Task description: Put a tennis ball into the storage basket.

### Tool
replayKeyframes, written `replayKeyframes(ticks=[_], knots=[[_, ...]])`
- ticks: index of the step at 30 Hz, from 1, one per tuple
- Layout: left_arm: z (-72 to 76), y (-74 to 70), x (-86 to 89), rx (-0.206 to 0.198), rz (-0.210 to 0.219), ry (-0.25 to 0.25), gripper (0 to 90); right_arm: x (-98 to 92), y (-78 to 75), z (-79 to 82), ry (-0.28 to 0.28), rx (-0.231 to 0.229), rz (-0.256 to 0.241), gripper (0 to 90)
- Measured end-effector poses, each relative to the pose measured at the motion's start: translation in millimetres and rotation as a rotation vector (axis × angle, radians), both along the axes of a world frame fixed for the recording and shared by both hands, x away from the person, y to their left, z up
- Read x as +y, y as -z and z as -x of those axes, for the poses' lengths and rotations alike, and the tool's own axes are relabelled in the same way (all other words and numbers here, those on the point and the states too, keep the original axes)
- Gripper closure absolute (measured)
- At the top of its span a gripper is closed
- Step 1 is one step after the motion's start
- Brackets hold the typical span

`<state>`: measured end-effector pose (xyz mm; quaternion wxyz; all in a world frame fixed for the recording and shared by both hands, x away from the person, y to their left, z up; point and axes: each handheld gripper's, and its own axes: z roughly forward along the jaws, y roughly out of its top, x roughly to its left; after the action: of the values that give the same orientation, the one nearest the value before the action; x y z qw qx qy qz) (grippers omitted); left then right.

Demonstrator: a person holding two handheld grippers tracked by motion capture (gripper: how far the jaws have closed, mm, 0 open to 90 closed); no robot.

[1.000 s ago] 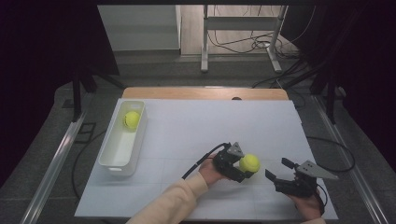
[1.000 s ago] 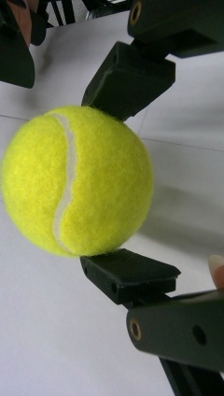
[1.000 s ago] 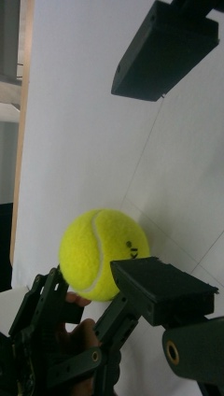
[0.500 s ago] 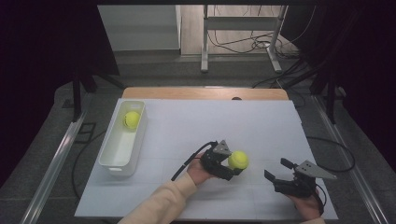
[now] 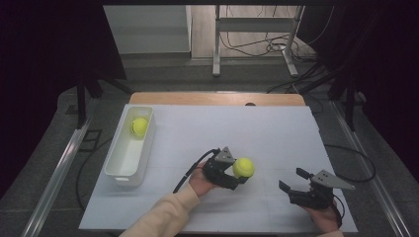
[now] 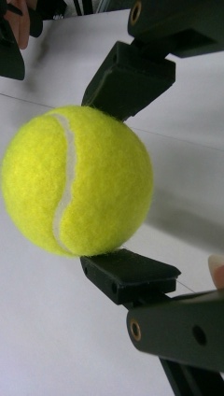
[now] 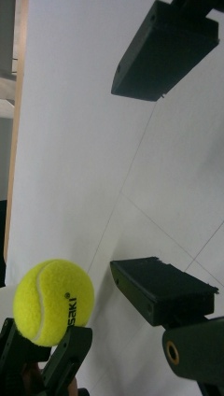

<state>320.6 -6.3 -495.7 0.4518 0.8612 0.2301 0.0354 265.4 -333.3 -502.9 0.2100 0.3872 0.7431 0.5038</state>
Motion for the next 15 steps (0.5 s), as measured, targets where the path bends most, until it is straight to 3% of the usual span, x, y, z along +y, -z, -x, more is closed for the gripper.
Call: replayKeyframes(ticks=[15], knots=[[9.8, -11.2, 24.8, -0.018, 0.037, 0.005, 26.6, 2.2, 1.2, 1.3, 0.0, 0.007, 0.011, 14.1]])
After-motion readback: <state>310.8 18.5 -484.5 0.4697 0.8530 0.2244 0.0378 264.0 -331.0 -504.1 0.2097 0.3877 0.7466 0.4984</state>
